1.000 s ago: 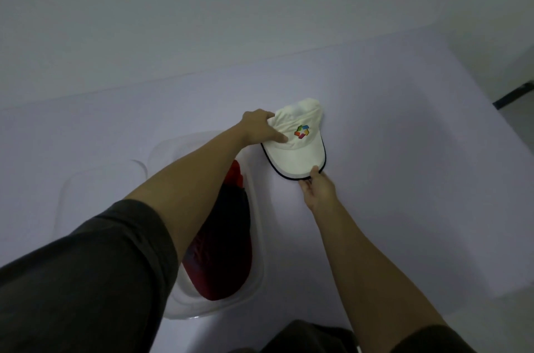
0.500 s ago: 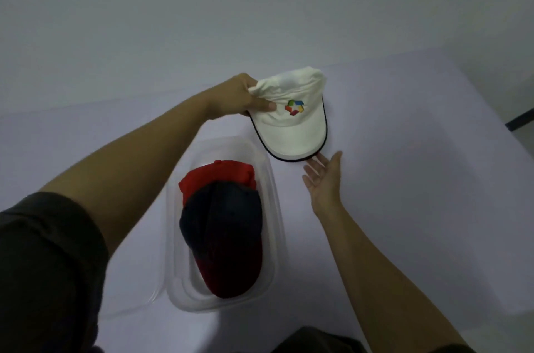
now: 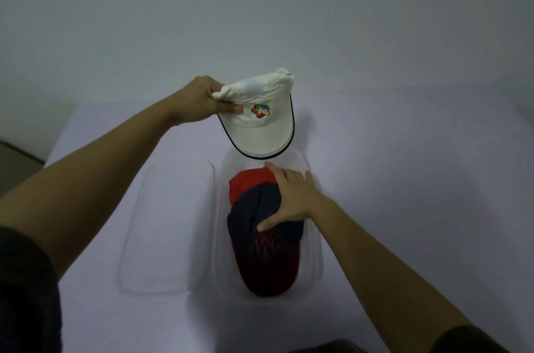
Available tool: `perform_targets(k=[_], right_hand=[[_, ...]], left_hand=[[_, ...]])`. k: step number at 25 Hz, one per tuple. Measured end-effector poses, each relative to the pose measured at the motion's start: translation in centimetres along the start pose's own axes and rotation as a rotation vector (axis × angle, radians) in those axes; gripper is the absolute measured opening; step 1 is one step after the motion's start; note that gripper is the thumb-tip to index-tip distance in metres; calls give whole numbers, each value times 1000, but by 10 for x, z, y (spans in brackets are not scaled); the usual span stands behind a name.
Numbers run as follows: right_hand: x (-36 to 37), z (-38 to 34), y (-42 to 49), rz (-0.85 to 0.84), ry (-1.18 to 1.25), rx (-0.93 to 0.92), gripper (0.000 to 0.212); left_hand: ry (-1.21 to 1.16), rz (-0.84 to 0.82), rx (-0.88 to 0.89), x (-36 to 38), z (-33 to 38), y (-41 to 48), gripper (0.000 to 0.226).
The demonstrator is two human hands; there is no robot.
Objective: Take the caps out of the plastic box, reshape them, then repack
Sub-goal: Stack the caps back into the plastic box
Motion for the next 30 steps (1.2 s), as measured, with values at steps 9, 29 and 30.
perform_targets(k=[9,29,30], right_hand=[[-5,0,-8,-54,-160,98,132],[-12,-21,-70,288,-190,-153,114],[-11,-23,-73,310,-200,-162,113]], left_hand=[[-148,1,-18,11,-19,-9,22],[188,-375,153,92,-16,-1,23],[159,-427,92,102,-21,-2,29]])
Point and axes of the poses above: each hand's wrist, its own y-axis towards the middle knuckle, its own x-axis out of the palm, z = x × y, the point moved 10 cm from there along y, towards the middle knuckle, and after that the axes turned 3 degrees about x, right-handed, at the moved point
